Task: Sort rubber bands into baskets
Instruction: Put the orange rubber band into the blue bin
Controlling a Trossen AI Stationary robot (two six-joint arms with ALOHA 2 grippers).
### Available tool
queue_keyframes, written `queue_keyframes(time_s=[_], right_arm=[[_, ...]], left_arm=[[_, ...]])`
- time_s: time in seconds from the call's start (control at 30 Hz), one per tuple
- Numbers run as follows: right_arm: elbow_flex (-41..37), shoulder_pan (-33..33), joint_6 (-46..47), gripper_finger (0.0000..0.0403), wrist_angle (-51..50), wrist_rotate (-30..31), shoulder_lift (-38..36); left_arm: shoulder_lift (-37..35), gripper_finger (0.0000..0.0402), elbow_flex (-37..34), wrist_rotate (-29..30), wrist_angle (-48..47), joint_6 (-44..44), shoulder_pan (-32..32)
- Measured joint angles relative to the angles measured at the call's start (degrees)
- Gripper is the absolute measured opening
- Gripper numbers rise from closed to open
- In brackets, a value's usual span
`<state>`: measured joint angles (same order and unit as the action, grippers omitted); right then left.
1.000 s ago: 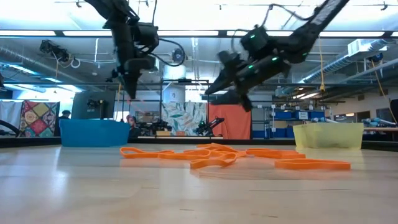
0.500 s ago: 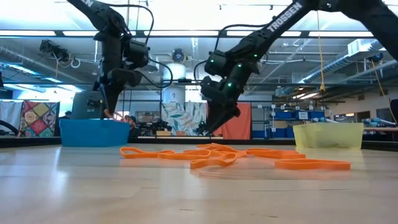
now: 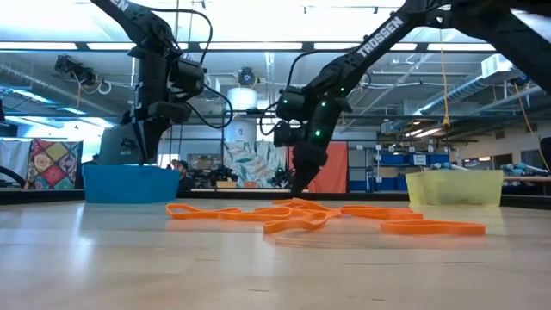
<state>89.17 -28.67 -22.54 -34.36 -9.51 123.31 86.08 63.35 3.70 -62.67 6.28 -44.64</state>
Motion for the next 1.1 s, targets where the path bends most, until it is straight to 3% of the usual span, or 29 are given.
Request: queue_keyframes(time_s=[0.17, 0.33, 0.63, 0.7, 0.87, 1.0, 1.1], right_arm=[[0.0, -0.3, -6.6, 0.0175, 0.6, 3.6, 0.5], [0.0, -0.6, -12.1, 0.0145, 0.4, 4.0, 0.5], [0.0, -1.5, -16.5, 0.0012, -1.3, 4.6, 0.5], [-0.1, -1.0, -16.7, 0.0018, -2.4, 7.3, 0.0], [0.0, 1.5, -18.6, 0.0080, -2.2, 9.2, -1.6], [0.0, 4.6, -22.1, 0.0116, -1.6, 14.4, -1.0], [-0.2, 6.0, -22.7, 0.0128, -1.3, 14.1, -0.5]], left_arm=[[0.0, 0.0123, 0.0, 0.7, 0.0, 0.0, 0.0], [0.0, 0.0128, 0.0, 0.7, -0.7, 0.0, 0.0], [0.0, 0.0129, 0.0, 0.7, -1.2, 0.0, 0.0], [0.0, 0.0129, 0.0, 0.7, -1.5, 0.3, 0.1], [0.0, 0.0129, 0.0, 0.6, -1.5, 0.5, 0.7], [0.0, 0.0129, 0.0, 0.6, -0.9, 0.7, 1.0], [0.0, 0.0129, 0.0, 0.6, -0.9, 1.2, 0.9]])
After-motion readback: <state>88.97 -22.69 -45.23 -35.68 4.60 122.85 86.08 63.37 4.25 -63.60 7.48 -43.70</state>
